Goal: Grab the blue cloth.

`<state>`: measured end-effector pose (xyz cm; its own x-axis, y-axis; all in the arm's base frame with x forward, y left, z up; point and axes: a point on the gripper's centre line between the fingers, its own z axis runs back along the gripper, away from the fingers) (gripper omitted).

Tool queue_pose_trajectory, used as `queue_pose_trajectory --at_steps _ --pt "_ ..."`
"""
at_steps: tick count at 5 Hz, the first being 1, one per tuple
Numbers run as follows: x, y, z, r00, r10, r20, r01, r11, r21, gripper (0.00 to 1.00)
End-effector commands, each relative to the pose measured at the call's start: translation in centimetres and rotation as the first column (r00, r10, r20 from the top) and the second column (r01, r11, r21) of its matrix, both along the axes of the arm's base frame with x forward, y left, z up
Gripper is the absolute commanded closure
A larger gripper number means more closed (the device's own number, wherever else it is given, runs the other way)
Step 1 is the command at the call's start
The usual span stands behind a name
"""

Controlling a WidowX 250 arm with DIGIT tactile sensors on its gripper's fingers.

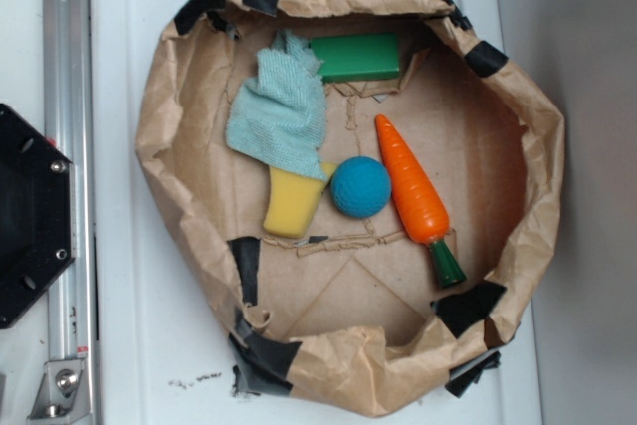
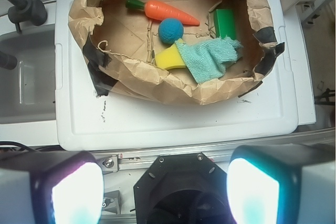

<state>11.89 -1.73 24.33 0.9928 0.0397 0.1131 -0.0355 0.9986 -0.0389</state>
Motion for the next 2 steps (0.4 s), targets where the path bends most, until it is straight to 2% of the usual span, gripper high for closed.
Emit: queue_pose_trajectory --at_steps 1,2 --pt "0.0 0.0 0.0 1.0 0.0 0.0 0.0 1.0 0.0 0.0" --pt "4.1 0.5 -4.4 0.994 0.105 -0.011 -0.104 0.992 0.075 0.0"
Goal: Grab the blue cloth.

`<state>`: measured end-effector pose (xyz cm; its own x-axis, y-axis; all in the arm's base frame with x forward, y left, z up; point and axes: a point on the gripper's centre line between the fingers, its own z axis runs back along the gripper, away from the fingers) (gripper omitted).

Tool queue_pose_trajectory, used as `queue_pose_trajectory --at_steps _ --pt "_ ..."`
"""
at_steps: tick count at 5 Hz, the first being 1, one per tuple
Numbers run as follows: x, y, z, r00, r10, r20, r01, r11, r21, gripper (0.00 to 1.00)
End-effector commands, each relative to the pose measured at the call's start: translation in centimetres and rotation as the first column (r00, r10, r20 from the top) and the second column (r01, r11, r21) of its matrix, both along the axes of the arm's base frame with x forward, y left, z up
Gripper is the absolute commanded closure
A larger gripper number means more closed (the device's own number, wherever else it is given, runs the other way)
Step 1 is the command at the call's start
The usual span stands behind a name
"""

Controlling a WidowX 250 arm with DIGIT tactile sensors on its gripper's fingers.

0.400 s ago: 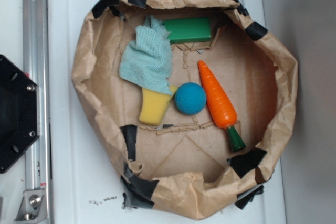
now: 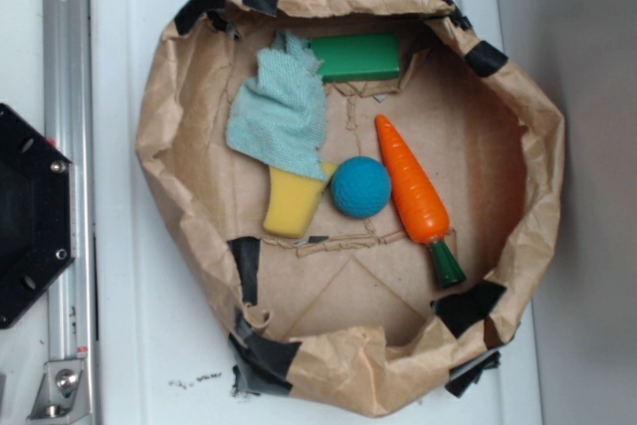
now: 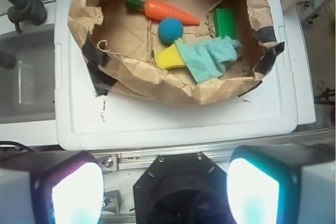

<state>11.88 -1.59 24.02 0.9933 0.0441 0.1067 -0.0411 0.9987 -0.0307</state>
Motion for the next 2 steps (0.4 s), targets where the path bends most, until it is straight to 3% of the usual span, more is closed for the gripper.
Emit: queue_pose_trajectory --at_steps 1,2 --pt "7.8 1.1 -8.1 0.969 0.244 0.046 -0.247 0.966 0.073 0.0" --pt "8.5 2.7 -11.3 0.894 0.444 0.059 -0.446 0.895 0.026 0.0"
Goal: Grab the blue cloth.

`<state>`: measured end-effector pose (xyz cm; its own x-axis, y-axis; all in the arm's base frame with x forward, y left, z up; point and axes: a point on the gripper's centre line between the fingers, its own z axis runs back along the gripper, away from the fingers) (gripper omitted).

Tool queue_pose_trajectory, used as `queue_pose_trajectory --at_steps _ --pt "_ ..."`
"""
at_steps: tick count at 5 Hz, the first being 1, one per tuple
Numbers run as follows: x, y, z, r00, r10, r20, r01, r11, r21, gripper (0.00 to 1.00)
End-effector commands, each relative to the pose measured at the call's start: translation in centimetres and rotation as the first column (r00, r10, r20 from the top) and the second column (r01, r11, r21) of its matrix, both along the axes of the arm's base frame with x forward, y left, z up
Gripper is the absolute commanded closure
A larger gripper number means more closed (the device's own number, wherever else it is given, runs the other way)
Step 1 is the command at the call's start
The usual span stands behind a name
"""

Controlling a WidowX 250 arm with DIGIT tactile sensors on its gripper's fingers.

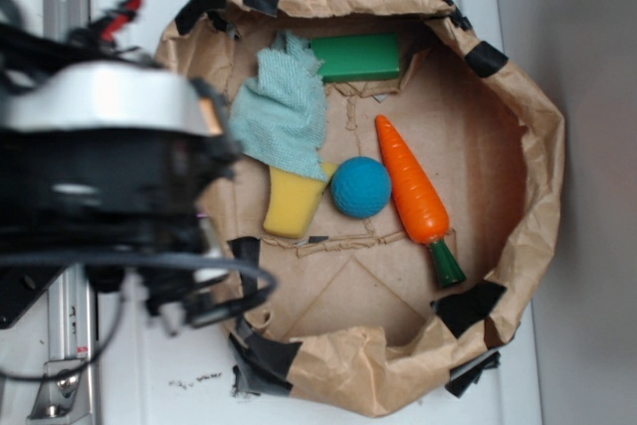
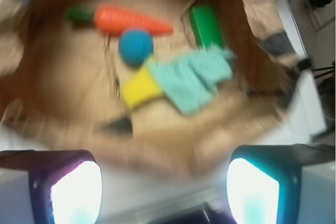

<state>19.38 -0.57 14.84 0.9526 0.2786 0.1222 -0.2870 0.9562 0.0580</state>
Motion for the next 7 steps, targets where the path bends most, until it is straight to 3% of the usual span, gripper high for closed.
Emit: queue_pose_trajectory --at_steps 1,3,5,7 --pt "0.6 3.4 -4.4 0.95 0.304 0.07 -0.3 0.952 -0.056 0.0" --pt "3.1 5.5 -6.2 0.935 0.347 0.071 -0.342 0.937 -0.075 0.0" --pt "5.8 4.9 -2.6 0.934 0.342 0.107 -0.332 0.938 -0.101 0.0" --pt "6.4 5.2 -8.7 0.924 0.371 0.09 -0.364 0.928 -0.078 0.0"
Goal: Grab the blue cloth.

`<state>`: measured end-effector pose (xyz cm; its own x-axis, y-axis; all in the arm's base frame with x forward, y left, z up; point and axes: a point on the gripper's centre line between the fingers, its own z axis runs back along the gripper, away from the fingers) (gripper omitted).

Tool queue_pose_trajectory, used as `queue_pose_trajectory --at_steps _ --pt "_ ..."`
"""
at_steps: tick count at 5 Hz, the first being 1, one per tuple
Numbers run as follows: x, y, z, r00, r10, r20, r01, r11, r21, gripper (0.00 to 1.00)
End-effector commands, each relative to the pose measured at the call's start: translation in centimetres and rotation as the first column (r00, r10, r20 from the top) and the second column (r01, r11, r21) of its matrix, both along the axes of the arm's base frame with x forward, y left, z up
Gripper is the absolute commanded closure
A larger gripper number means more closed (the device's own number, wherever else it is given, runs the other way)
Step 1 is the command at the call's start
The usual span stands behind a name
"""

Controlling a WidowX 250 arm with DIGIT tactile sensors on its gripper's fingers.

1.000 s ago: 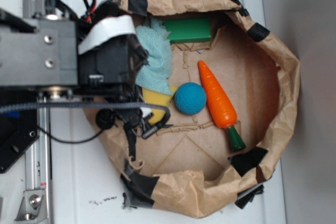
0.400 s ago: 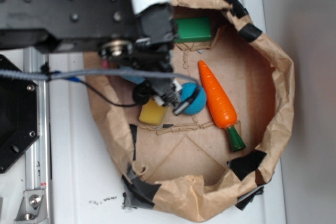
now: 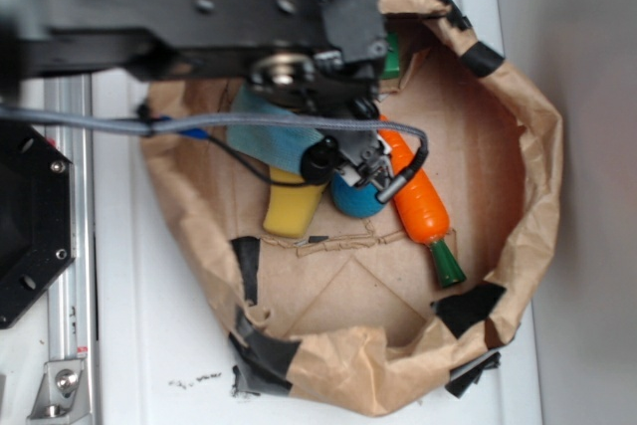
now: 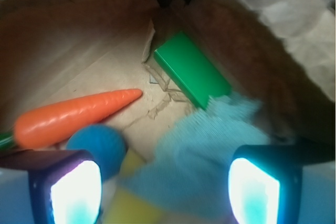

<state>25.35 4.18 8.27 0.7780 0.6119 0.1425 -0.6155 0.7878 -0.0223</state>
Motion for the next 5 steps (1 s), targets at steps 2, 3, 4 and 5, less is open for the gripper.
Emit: queue_pose_trajectory --at_steps 2,3,4,5 --pt "-2.4 3.2 -1.7 0.997 0.042 0.065 -0.042 0.999 0.005 0.0" --pt "-1.8 3.8 -2.5 1.0 0.015 0.009 -0.015 0.999 0.032 0.0" --pt "-1.1 4.2 -4.1 1.0 0.014 -0.021 -0.012 0.998 0.065 0.0" --pt "-0.7 4.1 -5.0 0.999 -0.011 -0.037 0.014 0.996 0.092 0.0"
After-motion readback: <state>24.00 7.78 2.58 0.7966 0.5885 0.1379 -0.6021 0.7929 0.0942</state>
